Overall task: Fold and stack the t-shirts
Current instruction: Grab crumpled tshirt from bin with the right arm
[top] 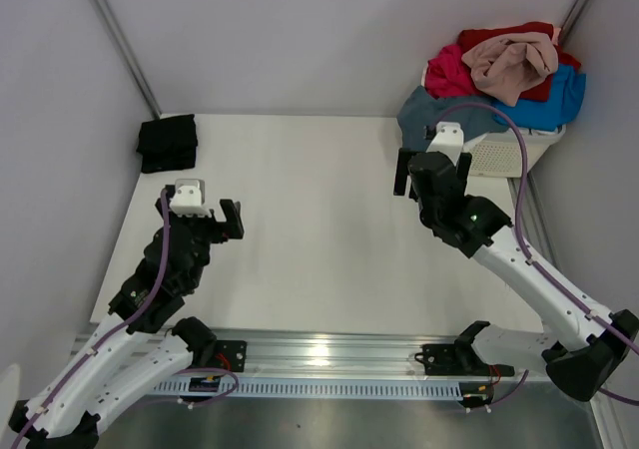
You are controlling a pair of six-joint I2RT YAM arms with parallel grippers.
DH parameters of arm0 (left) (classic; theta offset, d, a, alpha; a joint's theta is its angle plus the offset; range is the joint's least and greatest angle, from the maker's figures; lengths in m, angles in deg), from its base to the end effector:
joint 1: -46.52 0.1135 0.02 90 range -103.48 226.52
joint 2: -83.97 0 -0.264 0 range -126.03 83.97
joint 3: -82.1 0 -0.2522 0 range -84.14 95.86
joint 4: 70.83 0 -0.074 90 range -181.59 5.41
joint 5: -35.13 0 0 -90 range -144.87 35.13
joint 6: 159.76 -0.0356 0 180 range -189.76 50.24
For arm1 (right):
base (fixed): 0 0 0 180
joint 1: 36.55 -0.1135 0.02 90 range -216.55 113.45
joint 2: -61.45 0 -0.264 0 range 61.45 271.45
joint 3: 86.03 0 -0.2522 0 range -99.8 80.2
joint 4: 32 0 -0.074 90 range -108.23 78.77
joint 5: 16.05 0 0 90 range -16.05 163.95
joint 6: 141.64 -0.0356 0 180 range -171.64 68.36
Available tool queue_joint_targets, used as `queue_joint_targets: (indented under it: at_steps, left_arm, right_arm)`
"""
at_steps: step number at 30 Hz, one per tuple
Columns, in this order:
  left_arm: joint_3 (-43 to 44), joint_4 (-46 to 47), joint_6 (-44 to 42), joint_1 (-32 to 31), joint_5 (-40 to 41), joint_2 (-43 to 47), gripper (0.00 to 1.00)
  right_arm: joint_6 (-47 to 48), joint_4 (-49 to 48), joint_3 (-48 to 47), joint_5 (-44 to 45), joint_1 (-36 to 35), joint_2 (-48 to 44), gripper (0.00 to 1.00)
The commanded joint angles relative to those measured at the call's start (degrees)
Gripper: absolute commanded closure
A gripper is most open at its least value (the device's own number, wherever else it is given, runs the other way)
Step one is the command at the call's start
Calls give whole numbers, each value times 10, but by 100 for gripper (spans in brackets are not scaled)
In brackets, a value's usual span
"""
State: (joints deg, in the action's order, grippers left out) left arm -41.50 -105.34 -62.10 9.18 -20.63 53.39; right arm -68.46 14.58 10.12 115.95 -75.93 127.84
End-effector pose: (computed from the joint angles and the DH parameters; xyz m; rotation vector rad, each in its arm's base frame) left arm 0.1091 -0.0581 0.3420 0.0007 1.6965 -0.0723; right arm 0.2026 0.1355 0.3822 0.0485 1.9420 -0.1172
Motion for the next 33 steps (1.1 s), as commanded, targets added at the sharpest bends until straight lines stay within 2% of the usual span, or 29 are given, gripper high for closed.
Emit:
queue_joint_targets:
  at_steps: [1,8,10,15,19,25,26,30,33]
  left_arm:
    - [4,4,13,-5,-17,4,4]
    - [4,6,10,-5,-29,7,4]
    - [2,10,11,-5,-32,5,4]
    - [7,9,17,-5,-37,-3,4]
    - [9,-1,23,-5,-37,6,4]
    - [10,-21,21,-5,-39,39,3]
    - [10,-30,24,-5,-40,44,4]
    - [5,-62,36,-5,-47,74,3]
    - [3,-87,51,-5,-60,92,4]
  right_arm:
    - [6,-19,2,-7,-4,-15,11]
    - [25,-42,-6,19,5,-6,9]
    - [28,-37,-55,33,25,30,9]
    - [34,-23,-197,-4,142,124,11]
    - [23,30,-368,-26,218,223,12]
    - [-15,100,-555,-90,317,359,12]
    - [-22,110,-616,-96,329,378,12]
    - [-102,151,-691,-152,415,448,12]
    - [-151,150,-701,-183,466,466,13]
